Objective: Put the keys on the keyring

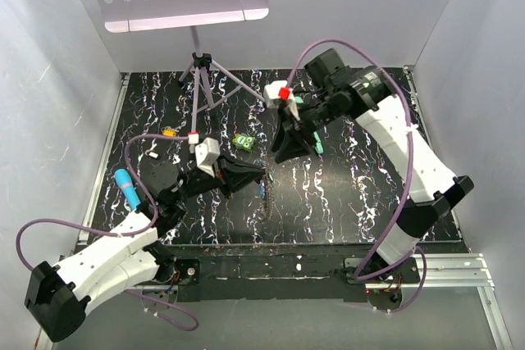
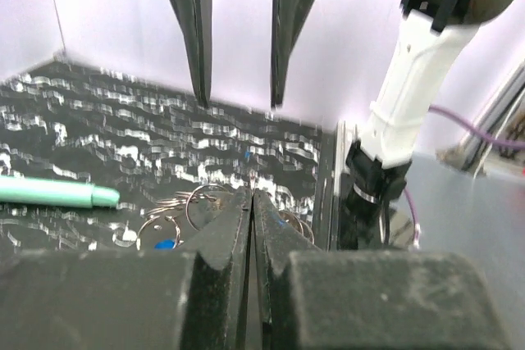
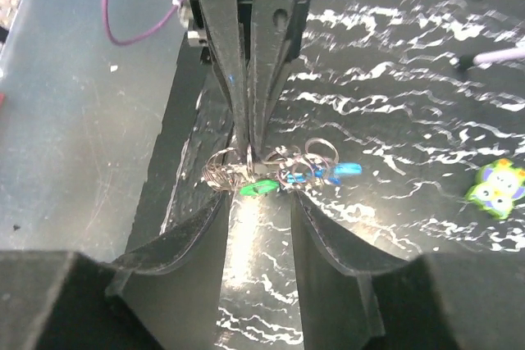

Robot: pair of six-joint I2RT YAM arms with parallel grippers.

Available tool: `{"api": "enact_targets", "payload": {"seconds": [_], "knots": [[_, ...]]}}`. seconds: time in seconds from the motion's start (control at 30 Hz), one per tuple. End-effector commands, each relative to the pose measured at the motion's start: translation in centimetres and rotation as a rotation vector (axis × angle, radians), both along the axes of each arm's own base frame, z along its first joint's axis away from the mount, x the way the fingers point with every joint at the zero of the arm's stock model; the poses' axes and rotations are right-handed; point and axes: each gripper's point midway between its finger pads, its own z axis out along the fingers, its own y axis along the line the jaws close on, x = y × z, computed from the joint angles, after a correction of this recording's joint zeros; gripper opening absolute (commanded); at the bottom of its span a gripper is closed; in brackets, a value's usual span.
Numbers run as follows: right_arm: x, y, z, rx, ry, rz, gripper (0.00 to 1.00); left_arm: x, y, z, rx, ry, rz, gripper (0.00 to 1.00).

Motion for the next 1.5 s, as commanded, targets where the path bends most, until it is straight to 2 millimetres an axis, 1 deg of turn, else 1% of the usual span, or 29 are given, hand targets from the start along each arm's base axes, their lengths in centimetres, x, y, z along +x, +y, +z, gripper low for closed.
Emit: {"api": "enact_targets", "payload": {"seconds": [0.0,0.1,0.13,0.23,0.33,0.47,0.53,0.63,0.73,0.87,0.93,1.0,1.2,1.47], "knots": [[-4.7,-3.1,4.4,0.055,0.186,0.02,0.45,-1.1,3.1,7.3,-0.386,-0.172,0.07,0.0],[-4.9,-2.9,5.6,0.105,0.219,0.026,0.45,-1.3,4.7,9.7,-0.564,-0.215,0.096,0.0],[-4.9,-2.7,5.9,0.118,0.233,0.028,0.45,-0.9,4.5,9.9,-0.594,-0.203,0.09,0.0],[-4.3,-2.4,6.7,0.15,0.252,0.011,0.45,-0.7,4.7,11.5,-0.699,-0.172,0.047,0.0],[-3.5,-2.4,7.8,0.188,0.302,-0.013,0.45,-0.9,4.1,12.8,-0.714,-0.178,0.011,0.0],[-2.5,-2.4,9.1,0.232,0.345,-0.043,0.45,-1.3,4.5,14.6,-0.745,-0.221,0.011,0.0],[-2.1,-2.3,9.0,0.227,0.341,-0.061,0.45,-1.2,4.4,14.8,-0.748,-0.222,0.011,0.0],[-1.0,-2.1,8.0,0.202,0.368,-0.102,0.45,-1.3,4.1,15.1,-0.745,-0.222,-0.009,0.0],[-0.4,-1.9,8.1,0.209,0.4,-0.108,0.45,-1.3,3.9,15.1,-0.74,-0.219,-0.019,0.0],[-0.8,-1.8,9.0,0.237,0.449,-0.066,0.44,-1.3,3.8,15.1,-0.736,-0.217,-0.023,0.0],[-0.7,-1.6,9.0,0.239,0.46,-0.061,0.44,-1.2,3.7,15.2,-0.733,-0.219,-0.026,0.0],[-0.2,-1.4,8.7,0.232,0.454,-0.076,0.44,-1.3,3.6,15.3,-0.731,-0.222,-0.03,0.0],[0.4,-0.8,8.2,0.218,0.462,-0.083,0.43,-1.3,3.3,15.5,-0.724,-0.222,-0.045,0.0],[0.4,-0.1,7.7,0.2,0.458,-0.082,0.42,-1.2,3.1,15.4,-0.719,-0.219,-0.049,0.0]]}}
